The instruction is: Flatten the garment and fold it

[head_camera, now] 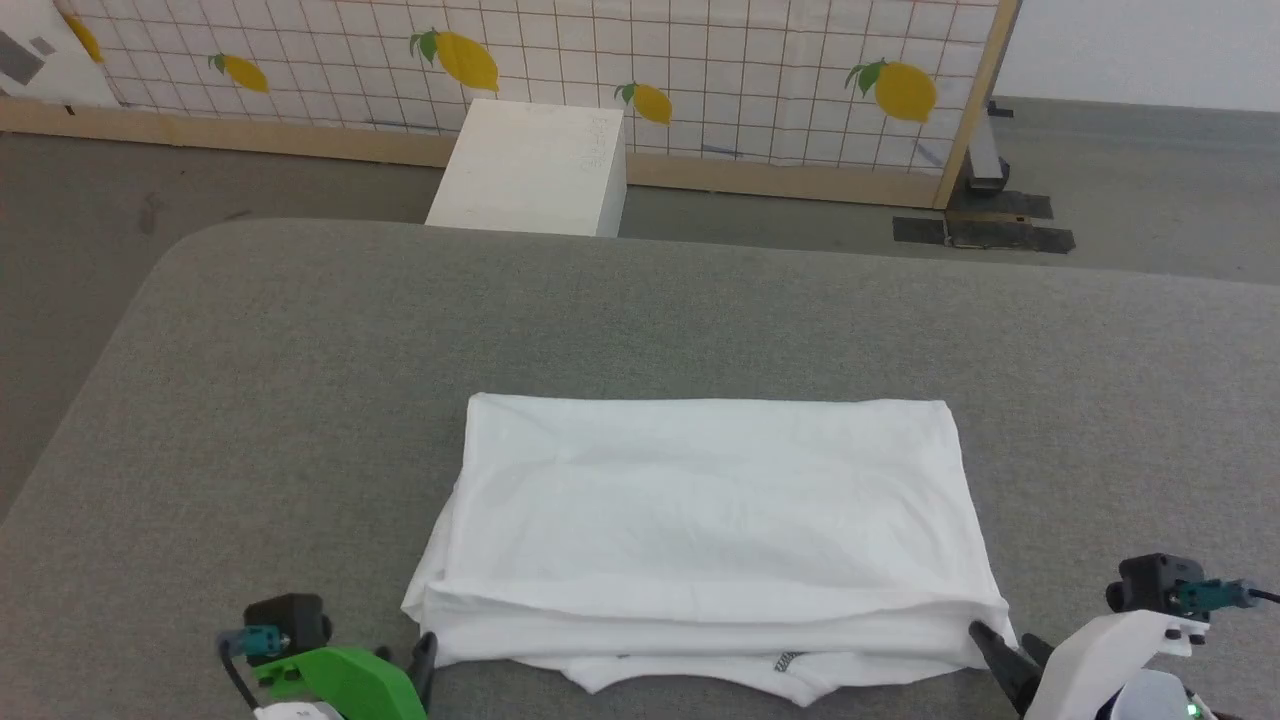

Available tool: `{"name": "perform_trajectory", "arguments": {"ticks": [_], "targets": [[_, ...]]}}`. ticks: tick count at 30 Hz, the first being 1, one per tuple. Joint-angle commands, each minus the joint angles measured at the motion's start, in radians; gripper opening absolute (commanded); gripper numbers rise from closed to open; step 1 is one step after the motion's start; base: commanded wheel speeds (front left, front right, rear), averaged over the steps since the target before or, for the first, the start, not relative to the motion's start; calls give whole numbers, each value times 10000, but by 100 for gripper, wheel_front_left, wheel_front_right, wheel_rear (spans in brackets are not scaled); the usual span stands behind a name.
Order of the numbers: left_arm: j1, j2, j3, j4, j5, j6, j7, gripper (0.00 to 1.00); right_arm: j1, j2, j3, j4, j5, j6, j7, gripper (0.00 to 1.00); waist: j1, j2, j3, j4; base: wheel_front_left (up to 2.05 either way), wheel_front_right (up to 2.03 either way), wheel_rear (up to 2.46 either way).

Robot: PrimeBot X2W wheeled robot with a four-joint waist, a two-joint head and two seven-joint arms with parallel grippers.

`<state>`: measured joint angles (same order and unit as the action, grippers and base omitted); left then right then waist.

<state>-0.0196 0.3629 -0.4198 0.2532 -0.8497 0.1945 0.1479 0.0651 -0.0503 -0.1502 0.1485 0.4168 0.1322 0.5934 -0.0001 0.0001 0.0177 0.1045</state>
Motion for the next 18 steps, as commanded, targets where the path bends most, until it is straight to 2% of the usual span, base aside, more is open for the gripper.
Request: {"name": "perform_trajectory", "arguments": {"ticks": [1, 5, 8, 11, 14, 18], "targets": [[193, 179, 151, 35, -65, 207, 67, 100, 141, -6, -64, -230, 117, -15, -57, 100, 1, -1, -49, -58, 0, 0, 0], [353, 663, 761, -283, 29, 997, -98, 100, 316, -3, -383, -1302, 547, -15, 73, 100, 1, -1, -140, -128, 0, 0, 0], [437, 956, 1446, -992, 196, 1410, -922, 100, 276, -2, -842, -2216, 1286, -15, 266, 100, 1, -1, -182, -198, 0, 0, 0], [371, 1201, 1838, -1810, 723, 1433, -2134, 100, -158, -1, -942, -2700, 1223, -15, 685, 100, 1, -1, -123, -330, 0, 0, 0], [22, 1373, 1834, -2375, 1703, 1286, -3532, 100, -945, -1, -855, -2575, 598, -15, 1319, 100, 1, -1, -9, -381, 0, 0, 0], [-410, 1306, 1618, -2936, 3135, 1208, -4046, 100, -2041, -63, -322, -1749, -941, -15, 2495, 100, 1, -1, 251, -383, 0, 0, 0]]}}
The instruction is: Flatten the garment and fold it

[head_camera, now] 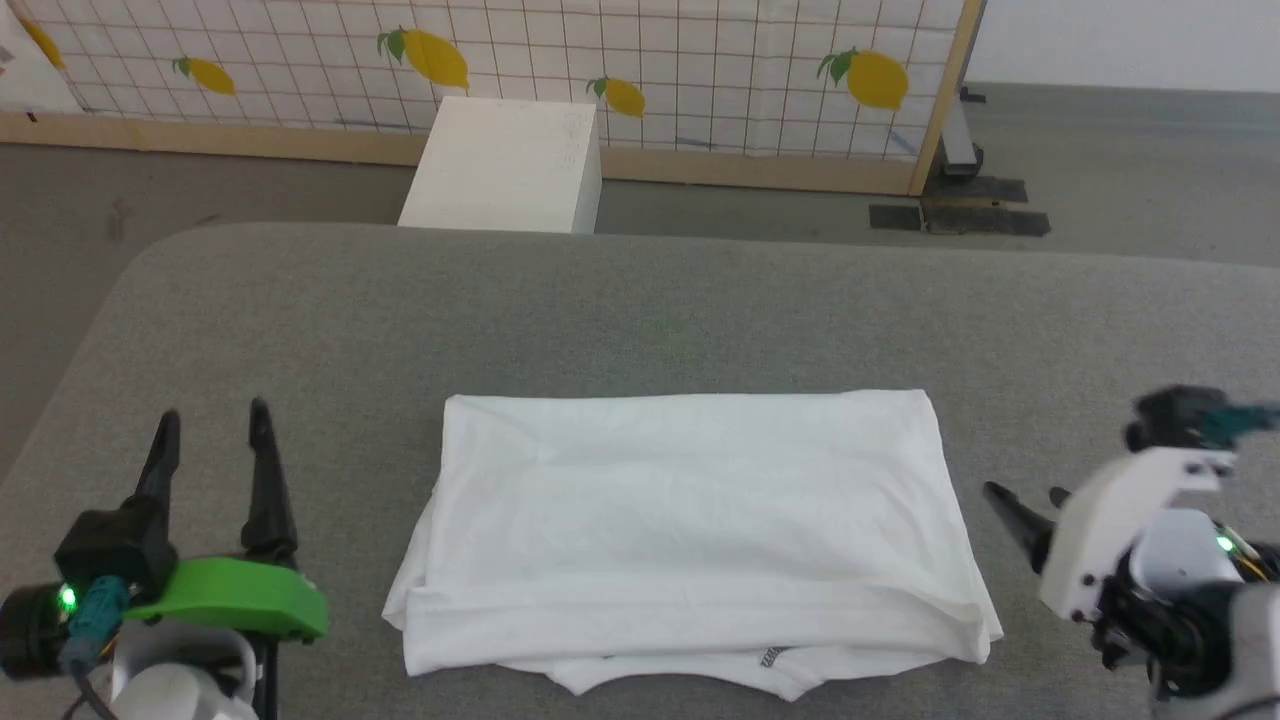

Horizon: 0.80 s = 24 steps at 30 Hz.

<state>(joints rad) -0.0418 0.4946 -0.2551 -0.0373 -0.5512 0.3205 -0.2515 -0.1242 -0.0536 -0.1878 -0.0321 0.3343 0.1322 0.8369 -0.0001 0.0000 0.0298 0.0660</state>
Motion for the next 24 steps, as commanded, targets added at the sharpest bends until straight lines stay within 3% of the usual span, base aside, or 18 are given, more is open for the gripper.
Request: {"name": "perform_trajectory", "arguments": {"ticks": [1, 8, 20, 21, 22, 24], "targets": [[-264, -71, -59, -110, 412, -84, -76, 100, -386, -123, 243, 290, -506, -15, 300, 100, 1, 0, 209, 24, 0, 0, 0], [-590, -965, 207, -545, 1748, -754, -99, 100, -1987, -310, 998, 2460, -2419, -15, 1134, 100, 1, 0, 967, 346, 0, 0, 0], [-500, -2209, 1230, -120, 2463, -1901, -102, 100, -2415, -86, 1782, 4820, -2275, -15, 808, 100, 1, 0, 1619, 737, 0, 0, 0], [-478, -2284, 1317, -72, 2531, -1989, -102, 100, -2424, -97, 1754, 4913, -2172, -15, 784, 36, 1, 0, 1588, 727, 0, 0, 0], [-457, -2349, 1396, -39, 2575, -2052, -102, 100, -2433, -128, 1746, 4955, -2082, -15, 744, 3, 1, 0, 1555, 710, 0, 0, 0], [-408, -2480, 1578, 65, 2652, -2200, -102, 100, -2420, -253, 1619, 4972, -1864, -15, 623, 0, 1, 0, 1450, 673, 0, 0, 0]]}}
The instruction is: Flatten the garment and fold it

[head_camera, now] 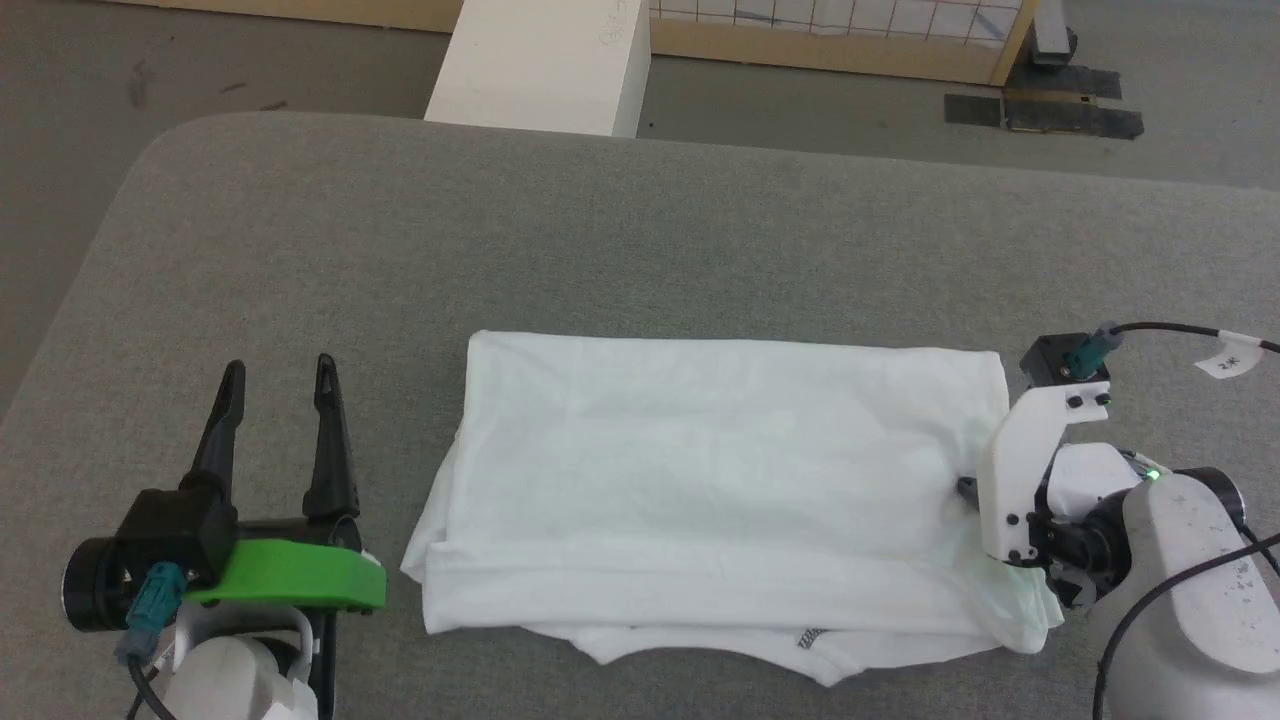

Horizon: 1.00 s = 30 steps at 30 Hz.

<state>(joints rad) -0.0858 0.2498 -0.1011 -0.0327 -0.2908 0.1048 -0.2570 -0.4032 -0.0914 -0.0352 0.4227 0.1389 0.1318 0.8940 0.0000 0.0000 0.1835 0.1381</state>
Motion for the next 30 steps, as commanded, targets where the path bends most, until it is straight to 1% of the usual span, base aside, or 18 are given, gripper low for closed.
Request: {"name": "perform_trajectory", "arguments": {"ticks": [1, 5, 8, 11, 14, 16, 18, 20, 25, 27, 30], "targets": [[63, -105, 125, 50, 105, -112, -46, 100, 402, 53, -81, 400, 247, -11, 3, 0, 0, 0, -144, -69, 0, 0, 0], [207, -332, 408, 89, 302, -312, -47, 100, 580, -528, -774, 103, 398, -11, 15, 0, 0, 0, -305, -194, 0, 0, 0], [340, -492, 596, 81, 394, -432, -47, 100, 697, -1101, -1332, -216, 153, -11, 147, 0, 0, 0, -381, -294, 0, 0, 0], [464, -642, 739, 56, 517, -537, -47, 100, 787, -1540, -1961, -559, -188, -11, 352, 0, 0, 0, -444, -362, 0, 0, 0], [535, -762, 850, 54, 604, -647, -47, 100, 838, -1787, -2357, -851, -517, -11, 598, 0, 0, 0, -475, -404, 0, 0, 0], [561, -834, 912, 88, 654, -735, -47, 100, 875, -1878, -2400, -1116, -652, -11, 763, 0, 0, 0, -538, -408, 0, 0, 0], [599, -924, 940, 105, 721, -805, -47, 100, 923, -1913, -2230, -1524, -526, -11, 952, 0, 0, 0, -600, -397, 0, 0, 0], [660, -995, 998, 141, 771, -858, -47, 100, 1005, -2007, -1794, -2132, -305, -11, 1193, 0, 0, 0, -714, -411, 0, 0, 0], [805, -1159, 1094, 184, 880, -995, -47, 100, 1301, -2228, -392, -4087, 826, -11, 2207, 0, 0, 0, -957, -386, 0, 0, 0], [836, -1234, 1128, 207, 898, -1049, -47, 100, 1383, -2172, 58, -4755, 1334, -11, 2619, 0, 0, 0, -1032, -360, 0, 0, 0], [867, -1326, 1136, 233, 956, -1119, -47, 100, 1336, -2094, 743, -5391, 1749, -11, 2886, 0, 0, 0, -1075, -306, 0, 0, 0]]}}
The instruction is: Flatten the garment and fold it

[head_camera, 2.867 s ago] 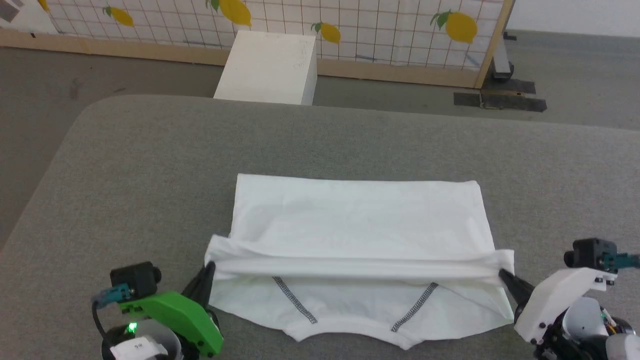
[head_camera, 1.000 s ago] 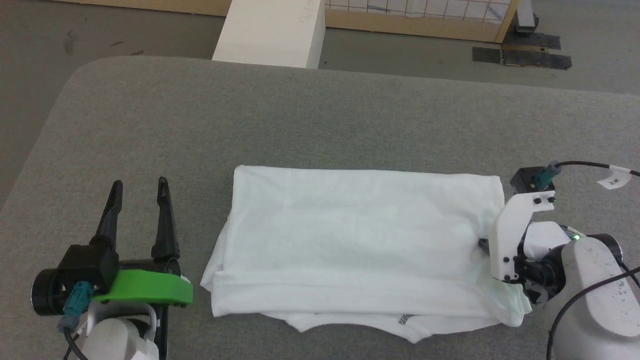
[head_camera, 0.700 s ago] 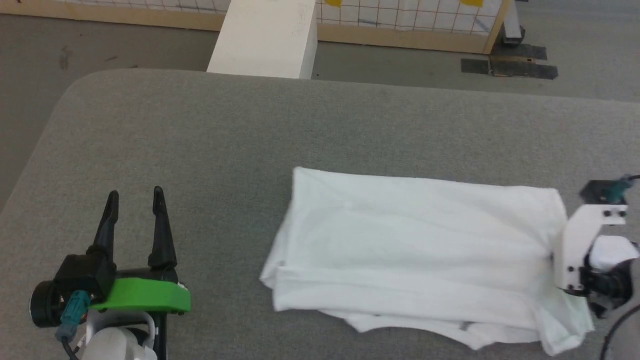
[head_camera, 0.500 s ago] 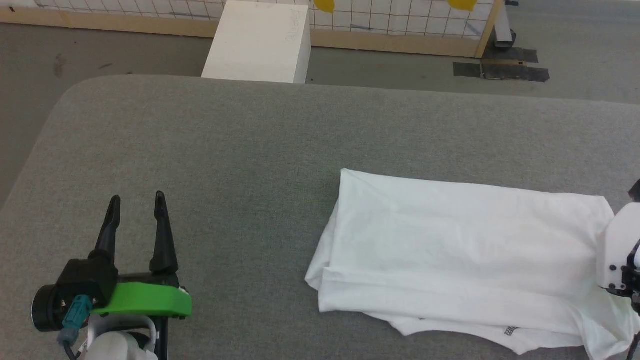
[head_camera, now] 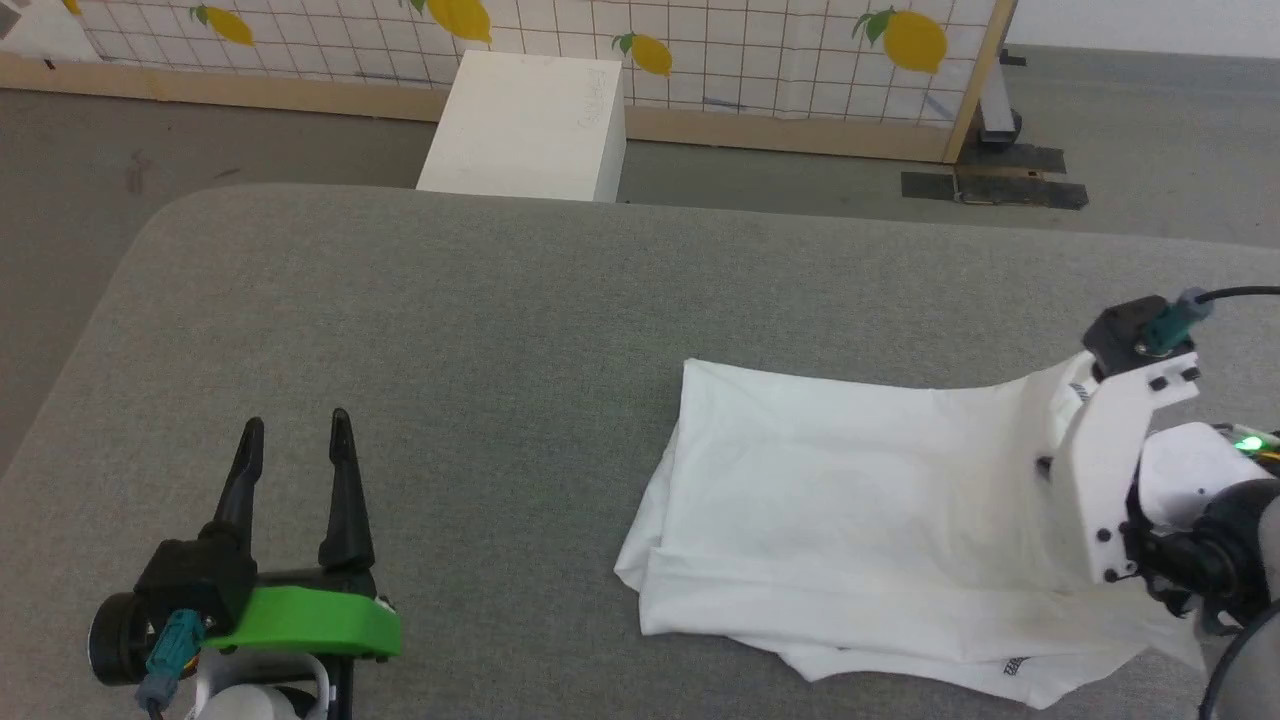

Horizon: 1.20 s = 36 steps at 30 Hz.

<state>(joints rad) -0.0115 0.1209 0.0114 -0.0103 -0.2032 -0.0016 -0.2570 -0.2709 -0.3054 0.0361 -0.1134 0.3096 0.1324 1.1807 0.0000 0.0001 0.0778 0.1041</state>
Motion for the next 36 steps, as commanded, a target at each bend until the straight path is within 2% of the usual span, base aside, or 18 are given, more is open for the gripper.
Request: {"name": "perform_trajectory", "arguments": {"ticks": [1, 6, 9, 14, 21, 27, 28, 29, 30, 36], "targets": [[121, -69, 9, 20, 98, -88, -47, 100, -43, 172, 232, -108, 161, -17, 38, 0, 0, -1, -34, 72, 0, 0, 0], [54, -187, -58, 96, 176, -270, -47, 100, -431, 1018, 937, 296, 378, -17, -356, 0, 0, -1, -3, 403, 0, 0, 0], [-33, -250, -40, 138, 201, -333, -47, 100, -708, 1632, 1266, 931, 419, -17, -721, 0, 0, -1, 100, 680, 0, 0, 0], [-145, -342, -36, 245, 256, -444, -47, 100, -1227, 2237, 1596, 2267, 263, -17, -1558, 0, 0, -1, 299, 1207, 0, 0, 0], [-246, -470, -5, 364, 238, -564, -47, 100, -1936, 2524, 1671, 4242, -206, -17, -2865, 0, 0, -1, 644, 1792, 0, 0, 0], [-346, -556, 41, 451, 247, -634, -47, 100, -2493, 2547, 2295, 5857, -215, -17, -3858, 0, 0, -1, 838, 1966, 0, 0, 0], [-366, -568, 44, 467, 257, -643, -47, 100, -2591, 2548, 2477, 6062, -146, -17, -4133, 7, 0, -1, 846, 1970, 0, 0, 0], [-380, -577, 47, 479, 263, -652, -47, 100, -2674, 2548, 2660, 6190, -83, -17, -4381, 71, 0, -1, 849, 1969, 0, 0, 0], [-395, -587, 60, 493, 273, -662, -47, 100, -2770, 2548, 2924, 6308, 73, -17, -4700, 100, 0, -1, 844, 1947, 0, 0, 0], [-364, -615, 123, 528, 382, -716, -47, 100, -3259, 2550, 4018, 6459, 1196, -17, -6199, 100, 0, -1, 589, 1600, 0, 0, 0]]}}
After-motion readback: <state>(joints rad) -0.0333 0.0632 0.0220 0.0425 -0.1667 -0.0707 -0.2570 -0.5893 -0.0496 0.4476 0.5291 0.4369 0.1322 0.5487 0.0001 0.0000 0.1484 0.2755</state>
